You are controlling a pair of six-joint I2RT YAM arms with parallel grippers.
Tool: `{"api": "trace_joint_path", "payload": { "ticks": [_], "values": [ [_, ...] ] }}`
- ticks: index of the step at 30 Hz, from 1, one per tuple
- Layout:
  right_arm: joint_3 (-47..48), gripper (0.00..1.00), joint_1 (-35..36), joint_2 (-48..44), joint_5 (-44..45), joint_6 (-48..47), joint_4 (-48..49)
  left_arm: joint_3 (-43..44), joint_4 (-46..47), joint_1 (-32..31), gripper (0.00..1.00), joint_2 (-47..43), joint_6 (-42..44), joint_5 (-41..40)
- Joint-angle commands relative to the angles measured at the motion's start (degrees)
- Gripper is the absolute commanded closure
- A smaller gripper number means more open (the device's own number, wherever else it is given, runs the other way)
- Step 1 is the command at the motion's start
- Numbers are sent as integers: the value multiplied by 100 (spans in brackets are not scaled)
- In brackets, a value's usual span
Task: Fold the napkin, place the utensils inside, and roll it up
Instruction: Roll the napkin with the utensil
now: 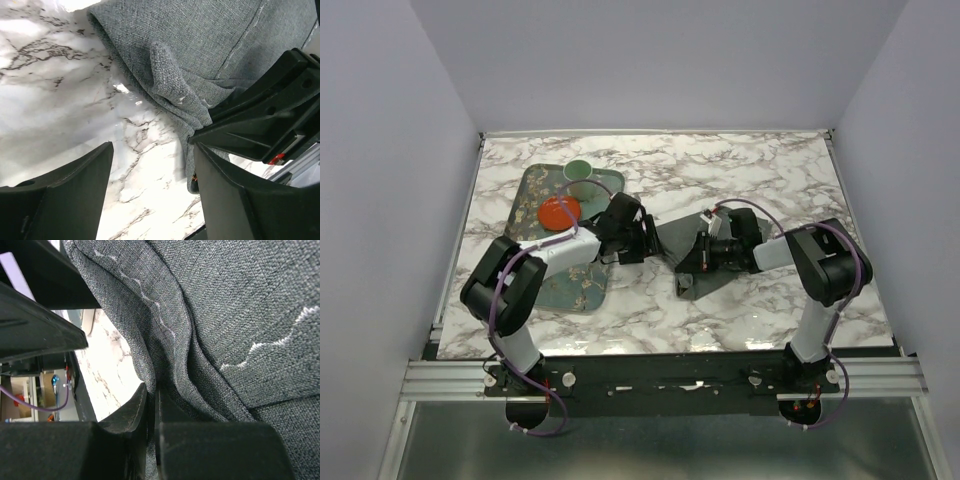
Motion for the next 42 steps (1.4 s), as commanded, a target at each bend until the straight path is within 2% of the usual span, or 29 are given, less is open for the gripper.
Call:
{"api": "trace_joint_path", "payload": {
  "ticks": [1, 4, 9, 17, 22, 27, 30, 31, 32, 34, 38, 42],
  "values": [
    [-202, 99, 24, 354, 75, -136, -588, -151, 832, -48, 22, 61, -340, 295],
    [-185, 99, 24, 355, 66, -127, -588, -89, 965, -57, 16, 219, -629, 286],
    [-105, 99, 15, 319, 163, -241, -772, 25, 1193, -75, 15, 527, -1026, 181],
    [-97, 99, 16, 267, 277, -303, -878, 438, 544, -75, 26, 887, -1141, -390],
    [-44, 100, 16, 223, 365, -382, -1009, 632, 543, -75, 47, 1081, -1184, -338],
    [17, 99, 24, 170, 488, -452, -1176, 658, 403, -66, 61, 967, -1035, -487],
    [53, 99, 33, 152, 532, -487, -1247, 833, 139, -66, 81, 1028, -886, -496],
    [61, 99, 42, 144, 567, -487, -1273, 938, 69, -66, 91, 1054, -868, -496],
    [70, 99, 68, 117, 628, -514, -1369, 1000, -10, -75, 95, 1098, -842, -496],
    [166, 96, 138, 12, 848, -628, -1545, 1184, -238, -75, 100, 1142, -737, -514],
    [430, 90, 358, -190, 1287, -830, -2247, 1466, -687, -75, 100, 1274, -692, -461],
    [667, 78, 534, -480, 1830, -1005, -2898, 1449, -863, -84, 100, 1309, -1017, -277]
  ]
}}
